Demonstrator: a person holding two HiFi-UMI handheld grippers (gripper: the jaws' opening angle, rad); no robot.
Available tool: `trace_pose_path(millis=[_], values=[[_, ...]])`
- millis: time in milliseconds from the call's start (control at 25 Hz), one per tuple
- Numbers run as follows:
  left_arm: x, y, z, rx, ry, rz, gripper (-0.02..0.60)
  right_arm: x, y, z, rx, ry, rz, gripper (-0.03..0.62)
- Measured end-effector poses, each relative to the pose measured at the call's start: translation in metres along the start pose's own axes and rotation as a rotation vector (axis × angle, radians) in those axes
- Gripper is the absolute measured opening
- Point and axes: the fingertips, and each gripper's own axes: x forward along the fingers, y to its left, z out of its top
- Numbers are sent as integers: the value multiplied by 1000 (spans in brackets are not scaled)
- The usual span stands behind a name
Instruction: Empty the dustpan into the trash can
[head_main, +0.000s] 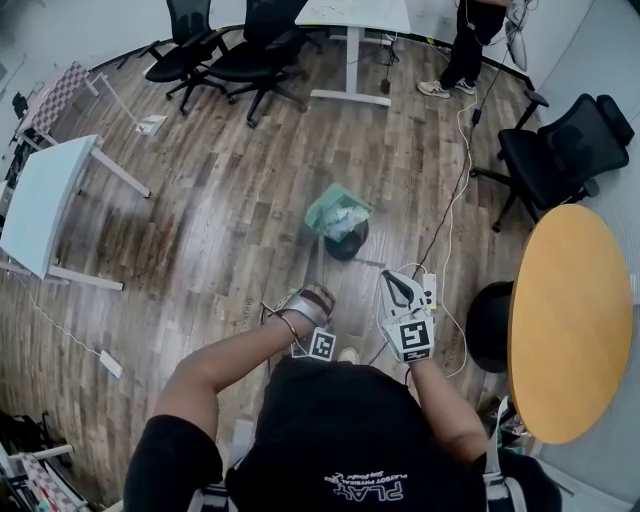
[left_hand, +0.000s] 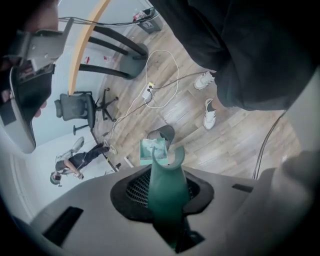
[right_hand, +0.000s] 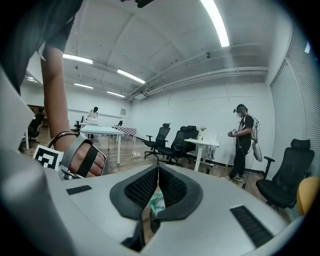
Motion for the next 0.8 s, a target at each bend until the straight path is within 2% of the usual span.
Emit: trace_pose_path(millis=[240,440,640,800], values=[[0,-14,10,129,9,1,107,6,-2,-2,10,0,8,25],[-2,-20,10,144,-7,3,112,10,2,-3,15,6,23,25],[-2,-31,17,206,-9,-7,115,11,5,-7,21,7,36,25],[-1,-31,19,209,-1,-4,117,12,4,-7,19,2,37,25]])
